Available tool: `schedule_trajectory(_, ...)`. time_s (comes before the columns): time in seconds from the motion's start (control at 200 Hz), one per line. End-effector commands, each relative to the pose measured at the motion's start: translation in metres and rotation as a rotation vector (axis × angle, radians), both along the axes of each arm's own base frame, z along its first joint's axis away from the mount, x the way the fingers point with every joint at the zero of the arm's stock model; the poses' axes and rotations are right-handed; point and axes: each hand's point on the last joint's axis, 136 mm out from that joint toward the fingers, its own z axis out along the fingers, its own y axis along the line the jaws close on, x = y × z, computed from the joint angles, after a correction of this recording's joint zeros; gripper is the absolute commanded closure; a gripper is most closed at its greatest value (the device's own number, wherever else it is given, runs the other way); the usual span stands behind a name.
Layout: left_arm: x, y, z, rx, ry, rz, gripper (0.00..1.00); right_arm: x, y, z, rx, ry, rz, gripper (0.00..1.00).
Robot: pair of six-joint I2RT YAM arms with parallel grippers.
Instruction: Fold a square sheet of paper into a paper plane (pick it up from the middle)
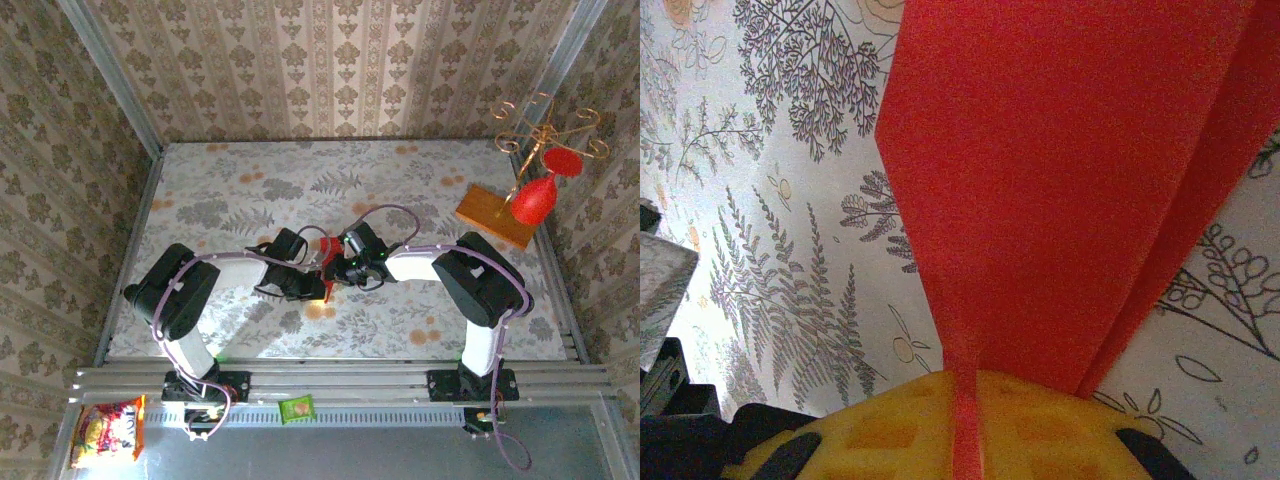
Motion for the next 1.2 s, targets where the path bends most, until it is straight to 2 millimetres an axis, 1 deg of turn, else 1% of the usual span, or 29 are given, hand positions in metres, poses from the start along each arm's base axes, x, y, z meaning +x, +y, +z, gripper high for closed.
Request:
schedule_trajectory(0.0, -0.010, 0.004, -0.013, 0.050, 0.039, -0.003, 0.98, -0.001, -0.011, -0.020, -0.052, 0.048, -0.037, 0.83)
schedule_trajectory(0.075, -0.010, 0.005, -0.012, 0.050, 0.038, 0.001, 0.97, -0.001, -0.011, -0.019, -0.048, 0.048, -0.038, 0.83)
schedule_trajectory(0.14, -0.007, 0.007, -0.005, 0.052, 0.019, 0.001, 0.94, -0.001, -0.011, -0.019, -0.048, 0.049, -0.039, 0.84)
schedule_trajectory(0.24, 0.001, 0.014, 0.011, 0.046, -0.024, 0.023, 0.87, 0.000, -0.012, -0.017, -0.044, 0.046, -0.044, 0.84)
schedule_trajectory(0.315, 0.007, 0.022, 0.023, 0.030, -0.055, 0.055, 0.78, 0.001, -0.010, -0.015, -0.032, 0.048, -0.047, 0.84)
schedule_trajectory(0.4, 0.014, 0.031, 0.031, 0.025, -0.088, 0.092, 0.74, 0.001, -0.005, -0.009, 0.001, 0.052, -0.053, 0.83)
schedule_trajectory(0.47, 0.018, 0.033, 0.035, 0.014, -0.105, 0.108, 0.73, 0.005, 0.001, 0.003, 0.043, 0.040, -0.051, 0.83)
schedule_trajectory(0.565, 0.023, 0.028, 0.040, -0.013, -0.121, 0.123, 0.73, 0.012, 0.006, 0.024, 0.070, -0.003, -0.045, 0.83)
schedule_trajectory(0.655, 0.029, 0.022, 0.047, -0.055, -0.144, 0.138, 0.73, 0.021, 0.004, 0.042, 0.069, -0.047, -0.046, 0.82)
schedule_trajectory(0.69, 0.031, 0.020, 0.050, -0.069, -0.155, 0.140, 0.73, 0.025, 0.001, 0.045, 0.059, -0.059, -0.050, 0.82)
schedule_trajectory(0.835, 0.039, 0.014, 0.059, -0.112, -0.181, 0.159, 0.73, 0.035, -0.013, 0.042, 0.015, -0.064, -0.064, 0.82)
schedule_trajectory(1.0, 0.044, 0.006, 0.061, -0.139, -0.183, 0.157, 0.73, 0.051, -0.024, 0.035, -0.021, -0.072, -0.075, 0.83)
schedule_trajectory(1.13, 0.048, -0.005, 0.062, -0.154, -0.185, 0.147, 0.73, 0.063, -0.022, 0.033, -0.029, -0.076, -0.061, 0.83)
schedule_trajectory(1.195, 0.051, -0.011, 0.059, -0.148, -0.184, 0.144, 0.74, 0.066, -0.019, 0.030, -0.029, -0.071, -0.052, 0.83)
